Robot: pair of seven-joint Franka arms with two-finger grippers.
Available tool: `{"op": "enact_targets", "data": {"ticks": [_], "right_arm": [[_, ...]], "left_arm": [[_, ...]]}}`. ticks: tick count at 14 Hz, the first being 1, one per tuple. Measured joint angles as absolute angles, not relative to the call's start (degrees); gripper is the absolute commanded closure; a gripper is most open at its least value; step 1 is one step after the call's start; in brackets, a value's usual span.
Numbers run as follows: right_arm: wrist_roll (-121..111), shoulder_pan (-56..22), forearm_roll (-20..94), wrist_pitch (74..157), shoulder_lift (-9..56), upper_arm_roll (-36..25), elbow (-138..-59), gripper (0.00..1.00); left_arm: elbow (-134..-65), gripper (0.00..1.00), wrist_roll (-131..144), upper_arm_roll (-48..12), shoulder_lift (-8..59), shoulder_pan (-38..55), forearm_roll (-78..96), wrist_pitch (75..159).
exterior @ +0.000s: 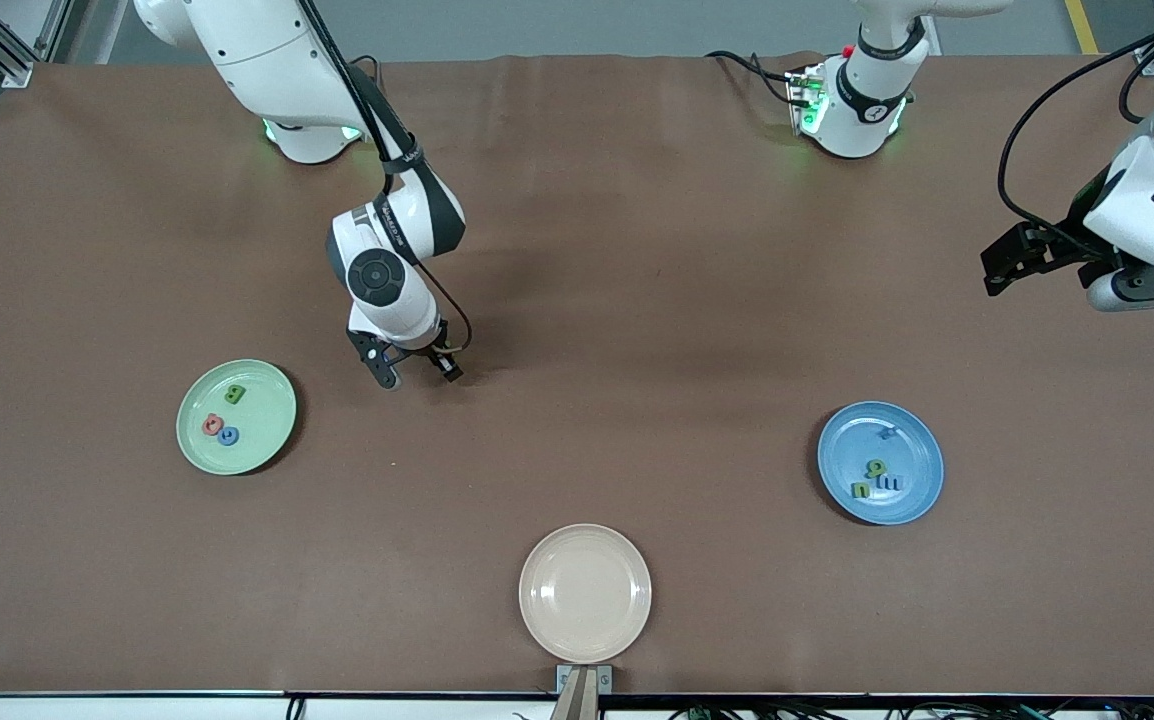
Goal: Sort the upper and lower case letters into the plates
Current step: 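Carry the N to the green plate and open the right gripper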
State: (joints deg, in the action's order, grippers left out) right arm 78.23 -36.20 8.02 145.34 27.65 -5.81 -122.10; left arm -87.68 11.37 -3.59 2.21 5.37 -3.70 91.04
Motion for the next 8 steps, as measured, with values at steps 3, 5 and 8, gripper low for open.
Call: {"op": "enact_targets", "data": {"ticks": [3, 5, 8], "right_arm": [[78.23, -36.56, 8.01, 145.37, 27.65, -5.75, -122.06, 0.45], [78.23, -36.75, 8.01, 145.37, 27.65, -5.73, -122.03, 0.50], [78.23, -36.85, 8.01, 145.24, 27.55, -5.72, -121.96, 0.59]], "left_arm": [[-87.67, 0.00, 10.63, -3.40, 2.21, 5.26, -3.70, 91.09], [-87.68, 0.00, 9.89, -3.24, 2.21, 5.20, -3.70, 91.11], [-87.68, 0.00, 9.30, -3.21, 2.21, 5.20, -3.70, 91.11]]}}
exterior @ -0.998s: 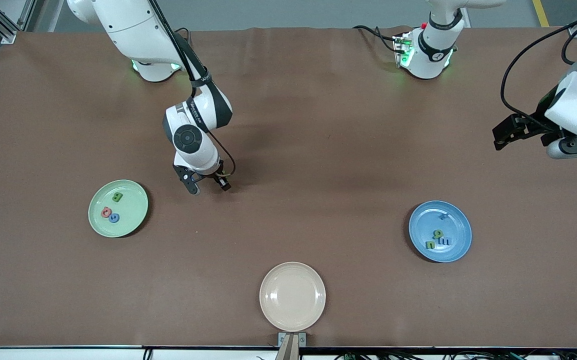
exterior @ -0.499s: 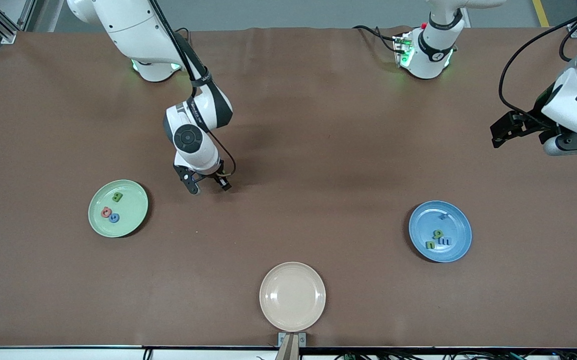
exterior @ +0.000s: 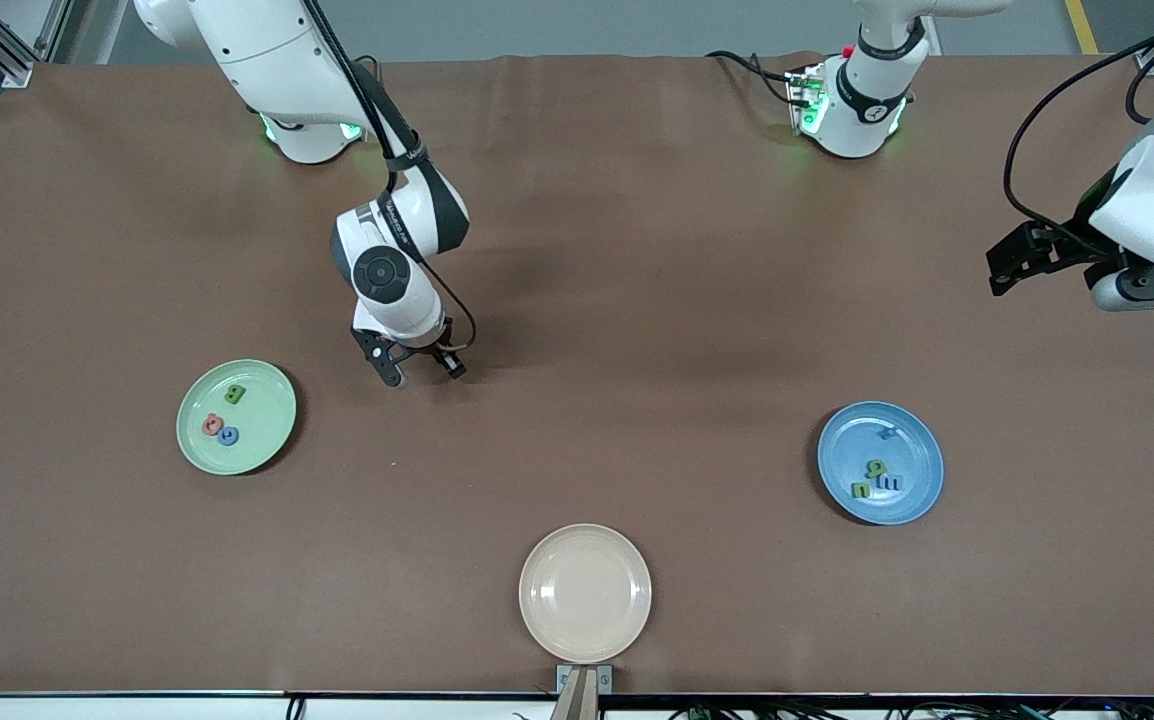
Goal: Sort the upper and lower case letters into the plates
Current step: 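Carry the N to the green plate and open the right gripper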
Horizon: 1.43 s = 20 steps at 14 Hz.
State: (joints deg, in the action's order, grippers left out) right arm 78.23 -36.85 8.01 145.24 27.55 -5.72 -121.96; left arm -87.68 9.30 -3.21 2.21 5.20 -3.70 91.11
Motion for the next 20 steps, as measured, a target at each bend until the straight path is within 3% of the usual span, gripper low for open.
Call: {"op": "enact_targets", "data": {"ticks": [5, 9, 13, 16, 20], "right_arm": [[78.22, -36.85, 8.00, 144.99, 27.15, -5.79, -121.89, 0.75], [78.07, -36.85, 7.46, 143.70, 27.36, -5.85, -120.04, 0.77], [74.74, -35.18, 0.81, 125.25, 27.10, -7.13, -107.55, 0.78], [59.28, -28.83, 0.19, 118.75, 25.78, -7.78, -102.80, 0.78], [37.19, -15.96, 0.06, 118.80, 25.41, -8.09, -102.90, 0.77]], "left_arm": [[-87.77, 0.00, 9.10, -3.26, 2.21, 5.23, -3.70, 91.11], [-87.81, 0.00, 8.56, -3.25, 2.21, 5.22, -3.70, 91.11], [-87.88, 0.00, 8.55, -3.24, 2.21, 5.22, -3.70, 91.11], [-87.90, 0.00, 8.54, -3.21, 2.21, 5.21, -3.70, 91.11], [-87.94, 0.00, 8.54, -3.20, 2.22, 5.21, -3.70, 91.11]]}}
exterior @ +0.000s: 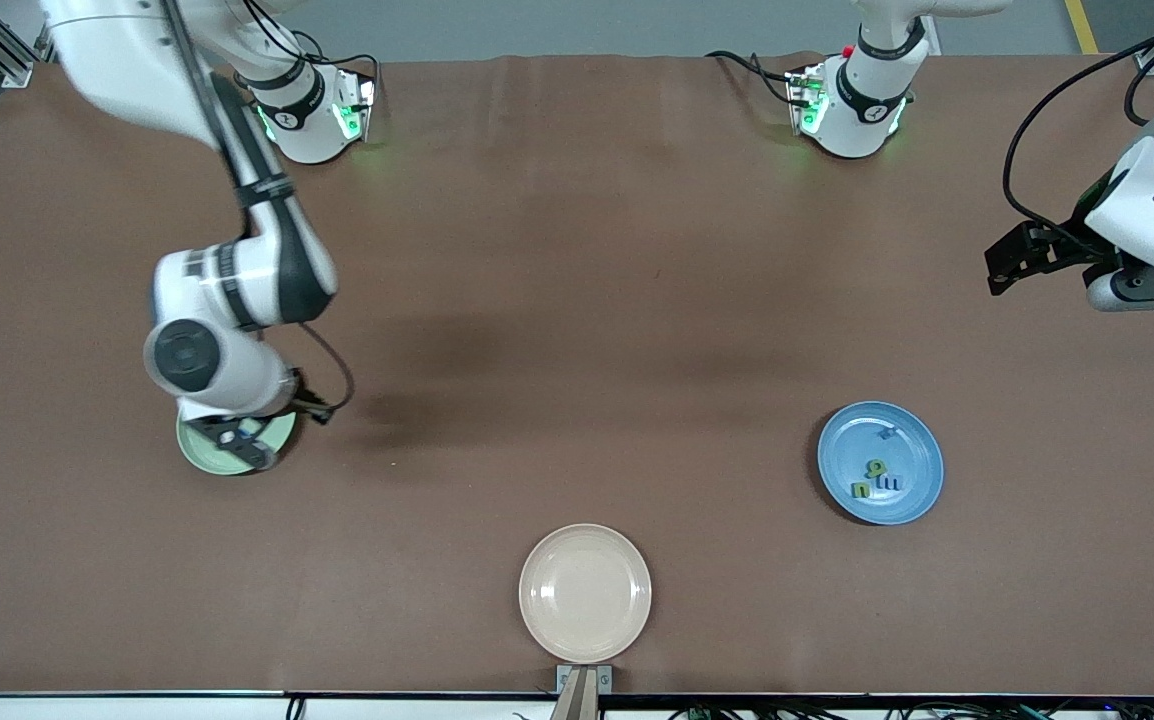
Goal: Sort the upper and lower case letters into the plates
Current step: 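Carry the N to the green plate and open the right gripper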
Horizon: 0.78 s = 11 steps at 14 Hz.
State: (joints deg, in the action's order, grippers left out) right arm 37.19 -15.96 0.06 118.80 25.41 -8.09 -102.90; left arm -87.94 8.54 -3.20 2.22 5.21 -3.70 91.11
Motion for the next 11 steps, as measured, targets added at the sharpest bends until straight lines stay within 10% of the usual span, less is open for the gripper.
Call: {"op": "enact_targets", "data": {"ticks": [11], "right_arm": [[21.94, -7.29, 0.69, 125.47, 32.00, -7.43, -104.23, 0.72]], "left_arm": [[-88.03, 0.00, 8.54, -3.16, 2.22, 5.21, -3.70, 91.13]]}}
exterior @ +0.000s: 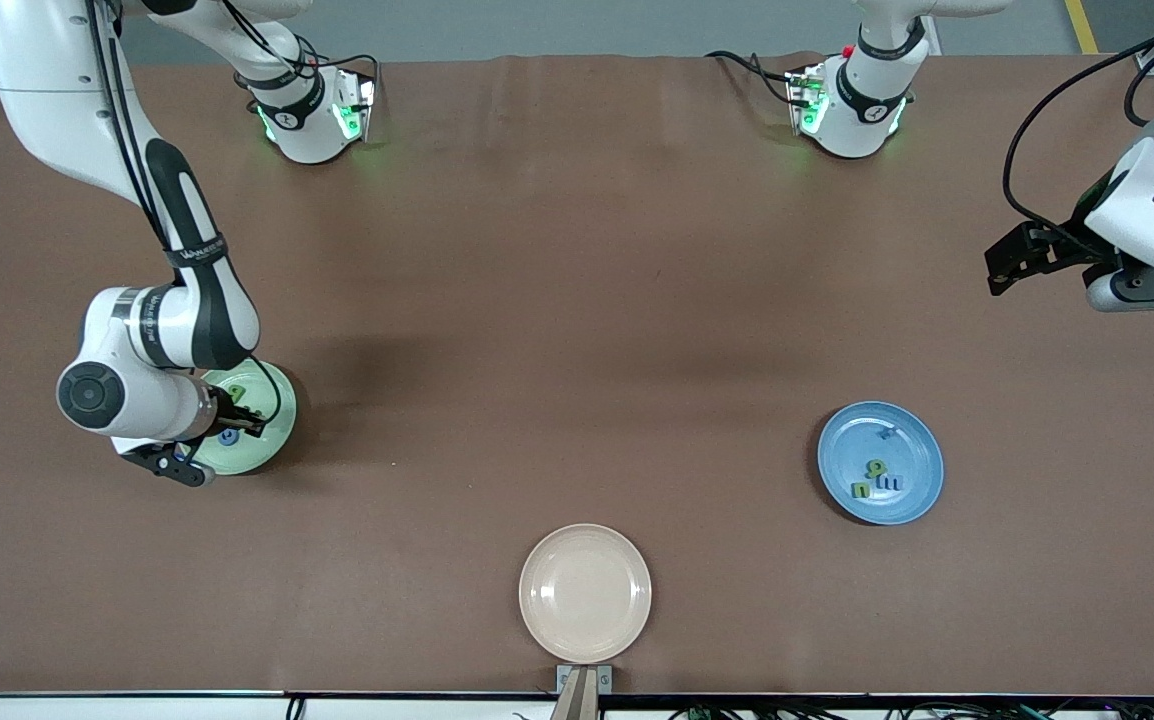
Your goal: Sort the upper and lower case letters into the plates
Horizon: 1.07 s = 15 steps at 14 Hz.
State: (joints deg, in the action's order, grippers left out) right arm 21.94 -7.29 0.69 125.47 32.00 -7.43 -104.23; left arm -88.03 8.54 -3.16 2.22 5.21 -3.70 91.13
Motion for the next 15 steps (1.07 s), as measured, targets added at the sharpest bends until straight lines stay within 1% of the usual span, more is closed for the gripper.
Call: {"op": "enact_targets", "data": {"ticks": [2, 3, 4, 5, 7, 9, 11, 13, 15], "right_arm": [[21.94, -7.26, 0.77, 127.80, 32.92, -7.43, -105.07, 0.70], [21.94, -7.24, 0.78, 128.45, 33.23, -7.43, -105.39, 0.56], [21.94, -7.24, 0.79, 128.66, 33.39, -7.42, -105.65, 0.24], [21.94, -7.24, 0.79, 128.63, 33.41, -7.40, -105.75, 0.00], [21.92, -7.25, 0.80, 126.44, 32.97, -7.35, -105.51, 0.00], [21.71, -7.30, 0.80, 120.71, 30.26, -7.25, -104.68, 0.00], [20.06, -7.36, 0.81, 113.17, 24.85, -7.15, -103.97, 0.00], [17.37, -7.33, 0.83, 105.88, 17.95, -7.15, -103.83, 0.00], [15.50, -7.27, 0.83, 100.38, 11.45, -7.17, -103.90, 0.00]], "left_arm": [[-88.04, 0.00, 8.54, -3.16, 2.23, 5.21, -3.70, 91.16], [-88.04, 0.00, 8.54, -3.16, 2.23, 5.21, -3.70, 91.17], [-88.05, 0.00, 8.54, -3.16, 2.23, 5.21, -3.70, 91.18], [-88.06, 0.00, 8.54, -3.16, 2.23, 5.21, -3.70, 91.18], [-88.07, 0.00, 8.54, -3.16, 2.23, 5.21, -3.70, 91.21], [-88.06, 0.00, 8.54, -3.14, 2.22, 5.20, -3.70, 91.32], [-88.02, 0.00, 8.54, -3.12, 2.24, 5.20, -3.70, 91.45], [-88.04, 0.00, 8.54, -3.13, 2.33, 5.21, -3.70, 91.49], [-88.05, 0.00, 8.52, -3.17, 2.40, 5.28, -3.70, 91.52]]}}
